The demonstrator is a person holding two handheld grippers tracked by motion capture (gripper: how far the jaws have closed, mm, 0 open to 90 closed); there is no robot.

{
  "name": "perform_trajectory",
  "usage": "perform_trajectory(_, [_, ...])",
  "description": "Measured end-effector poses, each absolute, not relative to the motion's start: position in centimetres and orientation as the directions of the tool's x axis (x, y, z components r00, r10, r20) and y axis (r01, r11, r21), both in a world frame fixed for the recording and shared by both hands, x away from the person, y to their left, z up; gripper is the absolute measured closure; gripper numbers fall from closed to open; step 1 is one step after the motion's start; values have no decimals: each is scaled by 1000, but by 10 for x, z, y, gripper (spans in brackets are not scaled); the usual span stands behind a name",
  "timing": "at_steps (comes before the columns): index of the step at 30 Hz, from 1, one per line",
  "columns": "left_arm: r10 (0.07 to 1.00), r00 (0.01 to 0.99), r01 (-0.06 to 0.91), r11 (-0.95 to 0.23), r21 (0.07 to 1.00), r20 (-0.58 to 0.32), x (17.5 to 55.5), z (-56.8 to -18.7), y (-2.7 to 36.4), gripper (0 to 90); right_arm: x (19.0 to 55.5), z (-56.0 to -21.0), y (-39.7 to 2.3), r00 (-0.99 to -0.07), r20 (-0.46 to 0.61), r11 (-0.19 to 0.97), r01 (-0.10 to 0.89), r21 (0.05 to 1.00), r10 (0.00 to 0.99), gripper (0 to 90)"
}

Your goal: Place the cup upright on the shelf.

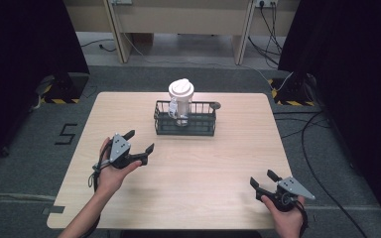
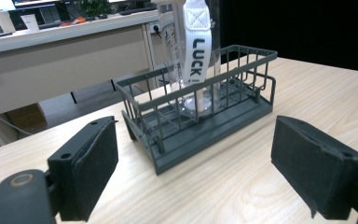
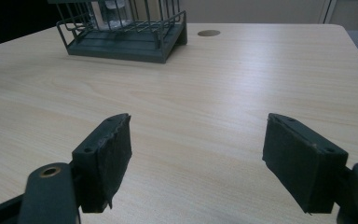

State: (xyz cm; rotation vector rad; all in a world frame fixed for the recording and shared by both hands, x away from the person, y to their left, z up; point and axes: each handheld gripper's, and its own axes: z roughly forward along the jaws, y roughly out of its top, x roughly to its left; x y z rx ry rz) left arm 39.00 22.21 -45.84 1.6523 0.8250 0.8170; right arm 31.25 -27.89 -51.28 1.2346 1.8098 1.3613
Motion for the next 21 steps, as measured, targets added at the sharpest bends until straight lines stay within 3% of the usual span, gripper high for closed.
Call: perform_trajectory(21, [877, 476, 176, -171, 969, 69, 364, -484, 257, 142, 312, -513, -279, -421, 91, 64, 340, 938, 902, 243])
